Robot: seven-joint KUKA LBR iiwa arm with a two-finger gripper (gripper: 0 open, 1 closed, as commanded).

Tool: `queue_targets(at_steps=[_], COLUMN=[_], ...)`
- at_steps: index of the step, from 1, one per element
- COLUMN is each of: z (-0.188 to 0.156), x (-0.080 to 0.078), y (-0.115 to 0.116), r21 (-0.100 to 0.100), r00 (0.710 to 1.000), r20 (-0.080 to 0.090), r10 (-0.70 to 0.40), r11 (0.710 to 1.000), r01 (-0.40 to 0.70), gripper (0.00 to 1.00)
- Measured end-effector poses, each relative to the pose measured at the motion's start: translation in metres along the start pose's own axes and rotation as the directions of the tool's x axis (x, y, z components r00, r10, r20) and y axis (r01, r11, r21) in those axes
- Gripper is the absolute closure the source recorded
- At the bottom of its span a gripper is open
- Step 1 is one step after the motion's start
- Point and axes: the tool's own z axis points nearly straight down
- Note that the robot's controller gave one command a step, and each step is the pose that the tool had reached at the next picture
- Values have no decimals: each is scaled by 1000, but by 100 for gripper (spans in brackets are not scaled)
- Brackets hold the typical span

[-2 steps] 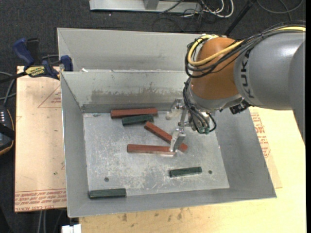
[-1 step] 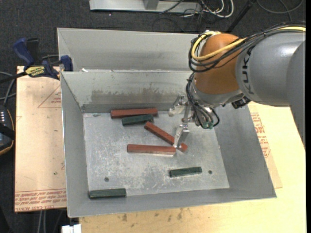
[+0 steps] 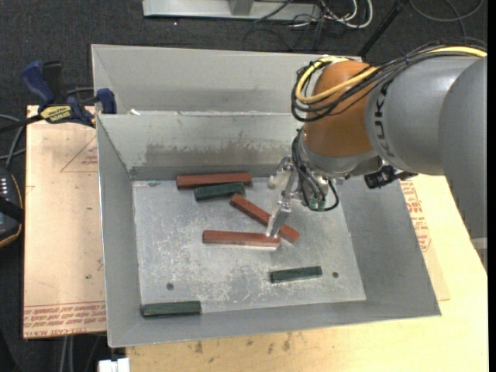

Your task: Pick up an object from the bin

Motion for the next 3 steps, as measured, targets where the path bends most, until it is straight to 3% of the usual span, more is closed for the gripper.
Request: queue_targets(at_steps=[1,2,3], z=[47,41,41], x=[-4,-5,-5], y=[4,4,4], r21=[2,-5,-5], r00=[996,996,996], r20=[-14,11,11], r10=[86,87,87], r11=[996,996,996], r01=[-86,-87,-87], gripper=[0,100,100])
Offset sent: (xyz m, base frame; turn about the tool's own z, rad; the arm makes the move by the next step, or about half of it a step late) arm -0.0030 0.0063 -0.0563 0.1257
